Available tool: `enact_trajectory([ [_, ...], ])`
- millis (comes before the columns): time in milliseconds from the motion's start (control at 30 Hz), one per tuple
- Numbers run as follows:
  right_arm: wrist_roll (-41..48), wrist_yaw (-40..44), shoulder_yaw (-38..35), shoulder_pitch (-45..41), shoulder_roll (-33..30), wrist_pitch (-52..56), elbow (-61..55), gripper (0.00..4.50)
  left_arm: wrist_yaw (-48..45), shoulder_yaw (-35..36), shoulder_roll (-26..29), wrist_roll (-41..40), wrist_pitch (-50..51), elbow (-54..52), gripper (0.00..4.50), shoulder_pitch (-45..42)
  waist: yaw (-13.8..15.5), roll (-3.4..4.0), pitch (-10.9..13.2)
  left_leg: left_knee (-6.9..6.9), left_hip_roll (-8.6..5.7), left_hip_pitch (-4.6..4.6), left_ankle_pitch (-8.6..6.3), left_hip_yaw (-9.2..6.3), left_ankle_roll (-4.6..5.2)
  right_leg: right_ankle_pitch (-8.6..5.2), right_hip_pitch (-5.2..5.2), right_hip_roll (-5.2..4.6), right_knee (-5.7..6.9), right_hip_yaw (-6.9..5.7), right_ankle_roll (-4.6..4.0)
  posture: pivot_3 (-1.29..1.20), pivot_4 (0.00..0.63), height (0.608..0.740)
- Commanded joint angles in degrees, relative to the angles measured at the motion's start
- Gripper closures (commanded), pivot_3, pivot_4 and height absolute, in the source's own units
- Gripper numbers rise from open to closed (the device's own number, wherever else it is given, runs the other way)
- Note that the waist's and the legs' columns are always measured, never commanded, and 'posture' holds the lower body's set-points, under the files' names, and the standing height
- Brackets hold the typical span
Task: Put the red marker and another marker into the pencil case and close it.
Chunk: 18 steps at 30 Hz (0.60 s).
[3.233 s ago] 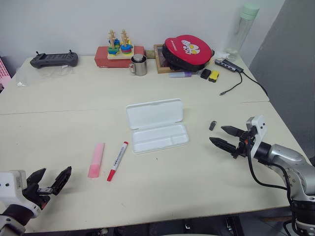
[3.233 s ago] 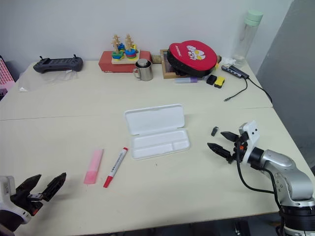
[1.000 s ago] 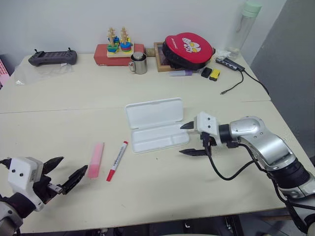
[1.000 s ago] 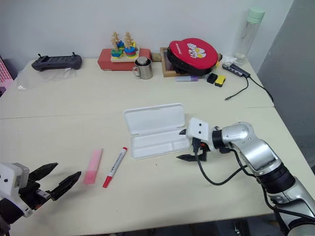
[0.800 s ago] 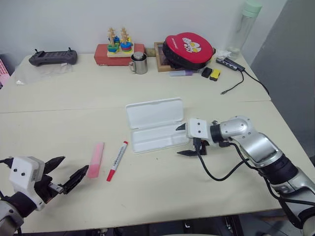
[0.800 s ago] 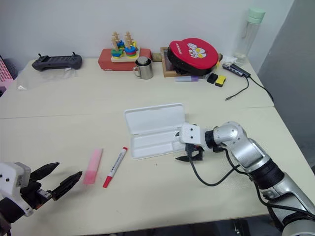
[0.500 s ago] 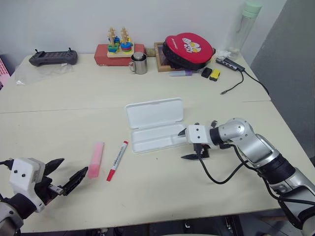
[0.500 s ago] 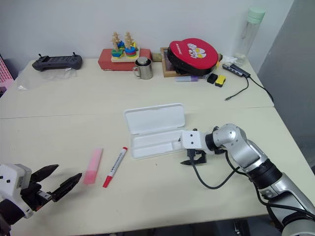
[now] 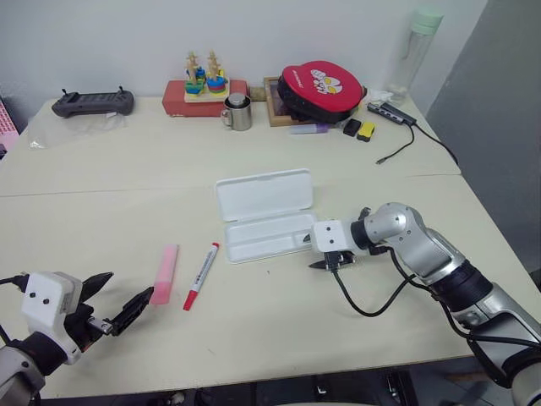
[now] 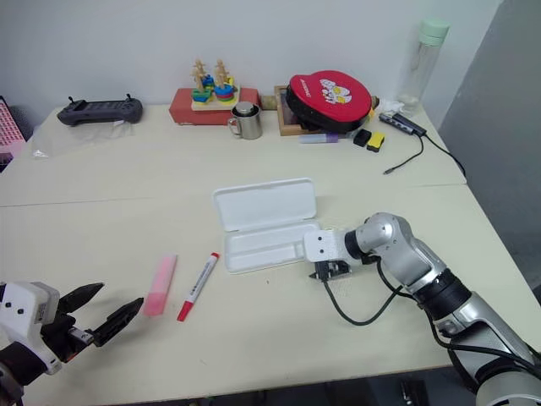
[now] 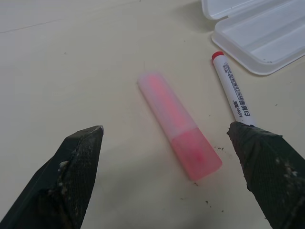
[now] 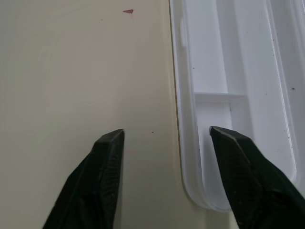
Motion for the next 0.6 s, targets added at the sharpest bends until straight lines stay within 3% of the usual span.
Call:
enact_trajectory([
  [33, -1.46, 0.94, -0.26, -1.51, 0.29, 1.24, -0.29, 2.56, 0.42, 0.2, -0.3, 0.35, -0.72, -1.03, 0.0, -0.16, -0.11, 0.0, 0.0, 0.01, 0.0, 0.0, 0.0, 0.0, 0.0, 0.0, 0.0, 0.0, 0.0, 0.01, 0.0, 0.0, 0.15, 0.74],
  [300, -0.77, 3.99, -0.49, -2.67, 2.06, 6.24, 1.4, 4.39, 1.21, -0.74, -0.61, 0.84, -0.91, -1.04, 0.0, -0.61, -0.11, 0.0, 0.0, -0.07, 0.0, -0.04, 0.0, -0.04, 0.0, 0.03, -0.02, 0.0, -0.01, -0.04, 0.15, 0.0, 0.15, 0.74],
  [600, 1.0, 6.88, -1.52, -3.43, 2.33, 7.87, 0.3, 4.46, 1.55, -1.4, -1.1, 1.78, -0.92, -0.89, 0.0, -1.16, 0.0, 0.01, 0.0, -0.07, 0.0, -0.04, -0.01, -0.06, 0.01, -0.01, -0.01, 0.0, -0.01, -0.05, 0.14, 0.0, 0.15, 0.74],
])
